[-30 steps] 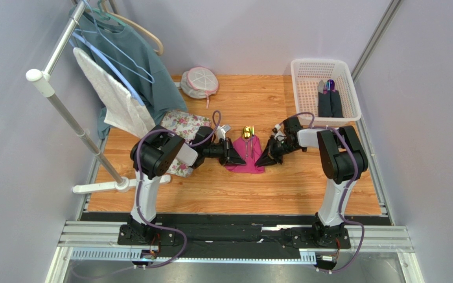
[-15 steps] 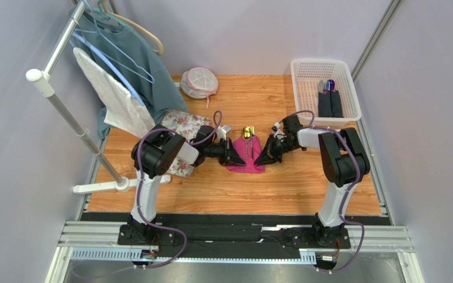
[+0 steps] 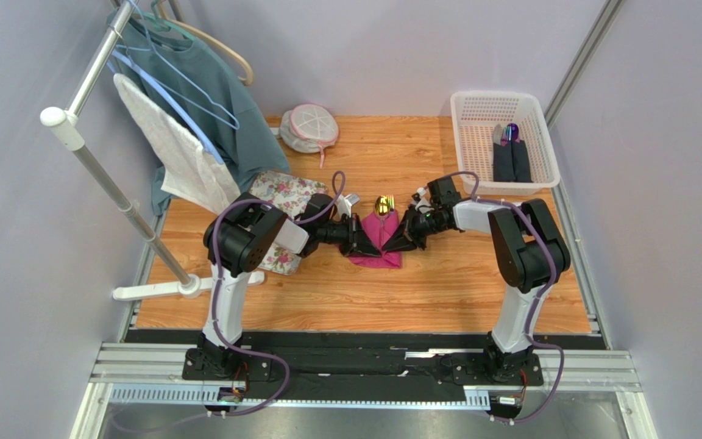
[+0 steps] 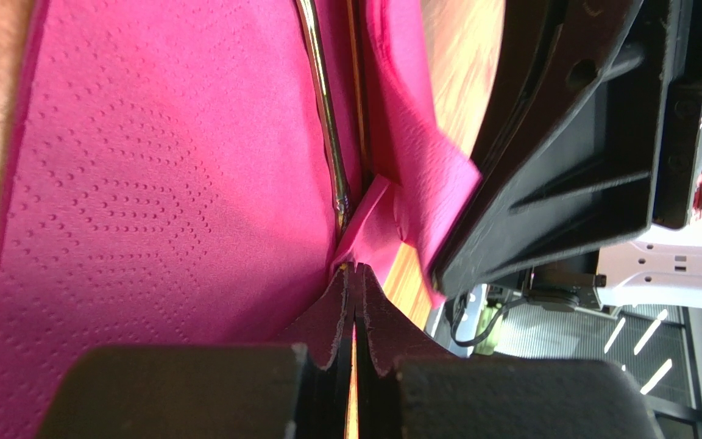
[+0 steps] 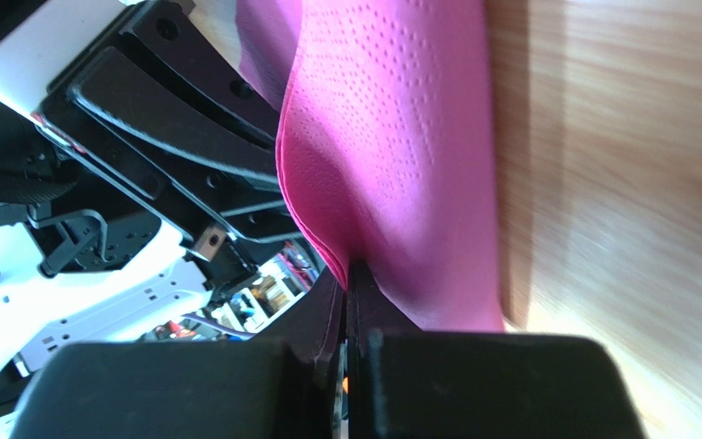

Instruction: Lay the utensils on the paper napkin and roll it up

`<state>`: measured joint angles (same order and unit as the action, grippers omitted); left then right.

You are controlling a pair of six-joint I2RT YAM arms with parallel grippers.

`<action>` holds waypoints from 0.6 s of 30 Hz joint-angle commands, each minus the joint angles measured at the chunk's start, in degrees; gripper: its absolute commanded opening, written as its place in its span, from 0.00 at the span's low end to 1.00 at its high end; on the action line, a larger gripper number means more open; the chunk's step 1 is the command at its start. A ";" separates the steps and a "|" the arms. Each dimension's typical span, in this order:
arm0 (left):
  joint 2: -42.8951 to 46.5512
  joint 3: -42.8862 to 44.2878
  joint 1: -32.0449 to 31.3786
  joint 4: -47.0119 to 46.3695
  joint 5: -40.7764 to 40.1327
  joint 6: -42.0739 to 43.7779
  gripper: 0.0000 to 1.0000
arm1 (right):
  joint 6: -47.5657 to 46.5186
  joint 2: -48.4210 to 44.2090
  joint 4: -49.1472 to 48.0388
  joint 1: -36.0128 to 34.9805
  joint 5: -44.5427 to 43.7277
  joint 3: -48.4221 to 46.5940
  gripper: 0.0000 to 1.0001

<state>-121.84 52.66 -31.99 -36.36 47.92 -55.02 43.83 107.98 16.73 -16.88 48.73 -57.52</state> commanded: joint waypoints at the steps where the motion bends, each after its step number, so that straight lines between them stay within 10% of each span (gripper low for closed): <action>1: -1.29 0.77 0.08 2.26 -2.39 2.99 0.00 | 6.43 1.35 -6.88 -2.09 2.25 -1.11 0.00; 18: 2.04 -0.28 0.08 2.43 -1.78 2.82 0.08 | 7.06 6.71 -11.90 -2.54 0.32 0.74 0.00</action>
<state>-121.75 52.84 -31.90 -35.48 47.94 -54.72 51.51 113.10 6.42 -19.62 51.90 -57.32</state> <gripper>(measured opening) 0.067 0.008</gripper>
